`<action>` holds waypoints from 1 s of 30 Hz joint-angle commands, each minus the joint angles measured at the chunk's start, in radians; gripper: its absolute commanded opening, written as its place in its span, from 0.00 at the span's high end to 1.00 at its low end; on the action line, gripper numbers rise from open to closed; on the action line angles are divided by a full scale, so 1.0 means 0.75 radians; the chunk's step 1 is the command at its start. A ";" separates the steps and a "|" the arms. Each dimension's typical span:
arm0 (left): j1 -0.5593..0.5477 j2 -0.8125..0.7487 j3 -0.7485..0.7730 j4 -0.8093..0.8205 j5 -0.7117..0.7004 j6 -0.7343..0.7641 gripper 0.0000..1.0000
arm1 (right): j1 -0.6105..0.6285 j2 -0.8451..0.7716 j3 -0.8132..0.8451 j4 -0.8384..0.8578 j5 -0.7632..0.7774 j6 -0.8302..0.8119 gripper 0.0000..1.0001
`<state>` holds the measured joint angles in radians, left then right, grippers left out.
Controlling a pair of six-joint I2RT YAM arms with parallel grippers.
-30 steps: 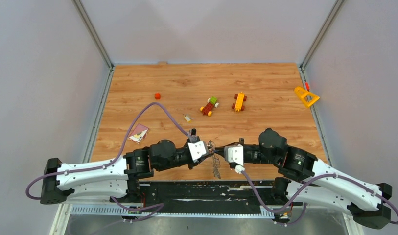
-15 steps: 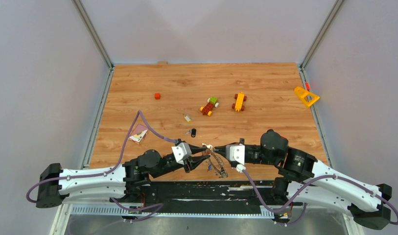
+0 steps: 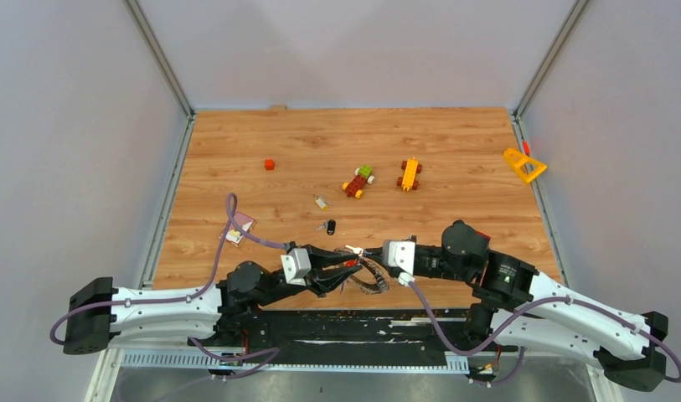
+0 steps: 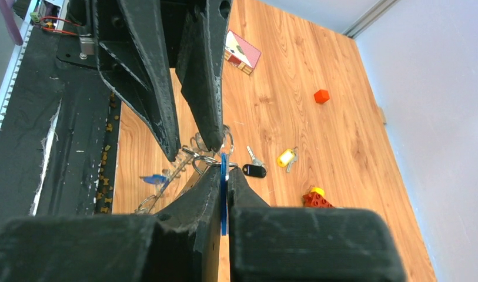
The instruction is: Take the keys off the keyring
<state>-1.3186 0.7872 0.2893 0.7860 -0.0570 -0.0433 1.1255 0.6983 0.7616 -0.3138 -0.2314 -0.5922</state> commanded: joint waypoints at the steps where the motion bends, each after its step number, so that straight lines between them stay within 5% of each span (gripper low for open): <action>1: 0.005 0.002 -0.016 0.171 0.038 0.026 0.64 | 0.011 0.009 0.043 0.106 0.078 0.070 1.00; 19: 0.005 0.007 -0.134 0.375 -0.046 0.056 0.64 | 0.010 0.031 0.082 0.187 0.248 0.264 1.00; 30: 0.005 0.102 -0.124 0.450 -0.021 0.053 0.77 | 0.011 0.026 0.093 0.207 0.244 0.285 1.00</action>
<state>-1.3186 0.8482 0.1856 1.0515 -0.0769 -0.0177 1.1255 0.7326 0.7784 -0.2478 -0.0612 -0.4049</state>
